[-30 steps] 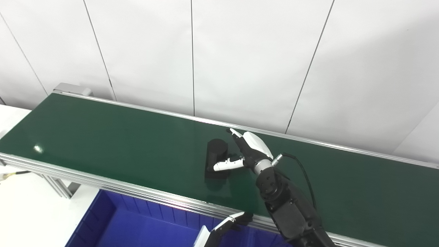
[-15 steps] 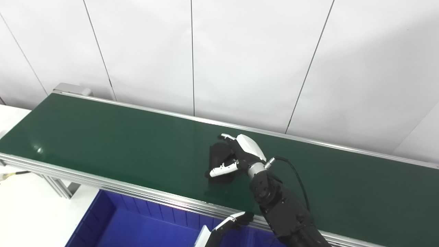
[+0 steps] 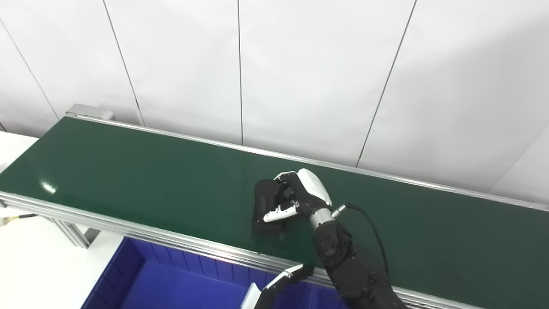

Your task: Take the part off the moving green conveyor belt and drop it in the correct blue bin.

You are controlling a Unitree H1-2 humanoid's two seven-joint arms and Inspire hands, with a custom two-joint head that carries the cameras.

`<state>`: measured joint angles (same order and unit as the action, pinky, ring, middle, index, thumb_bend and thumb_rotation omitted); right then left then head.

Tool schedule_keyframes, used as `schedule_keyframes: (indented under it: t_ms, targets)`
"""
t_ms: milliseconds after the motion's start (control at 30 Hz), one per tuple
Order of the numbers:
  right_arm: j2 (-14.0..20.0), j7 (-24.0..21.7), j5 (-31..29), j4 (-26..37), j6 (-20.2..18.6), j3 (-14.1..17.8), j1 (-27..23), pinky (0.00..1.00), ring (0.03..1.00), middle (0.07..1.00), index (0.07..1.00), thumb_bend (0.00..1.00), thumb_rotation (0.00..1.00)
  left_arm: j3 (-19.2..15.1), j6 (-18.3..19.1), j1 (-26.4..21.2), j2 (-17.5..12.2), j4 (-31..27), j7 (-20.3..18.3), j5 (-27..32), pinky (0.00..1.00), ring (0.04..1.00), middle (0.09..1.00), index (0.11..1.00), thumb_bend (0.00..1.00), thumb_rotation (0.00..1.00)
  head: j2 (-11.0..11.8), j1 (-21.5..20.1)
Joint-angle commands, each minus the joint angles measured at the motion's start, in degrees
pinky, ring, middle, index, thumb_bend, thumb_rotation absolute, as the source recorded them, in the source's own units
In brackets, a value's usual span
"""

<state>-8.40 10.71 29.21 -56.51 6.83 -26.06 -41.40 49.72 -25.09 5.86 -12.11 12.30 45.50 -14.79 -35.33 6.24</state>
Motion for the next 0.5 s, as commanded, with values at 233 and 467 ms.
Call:
schedule_keyframes:
  t_ms: [233,467]
  targets:
    - [0.5,4.6,0.6,6.4,2.5,1.3,2.2,0.30,0.355,0.469,0.500,0.52,0.00,0.0,-1.8,-0.1,-1.0,-1.8,0.7,1.9,0.68,0.761,0.803,0.800,0.80,0.36,-0.4,-0.8]
    - [2.0,5.1,0.1,16.0,1.3,3.7,7.5,0.35,0.409,0.441,0.536,0.52,0.00,-0.5,-1.8,0.1,-1.6,-2.4,-0.2,3.7,0.65,0.739,0.801,0.799,0.80,0.34,-1.0,-1.8]
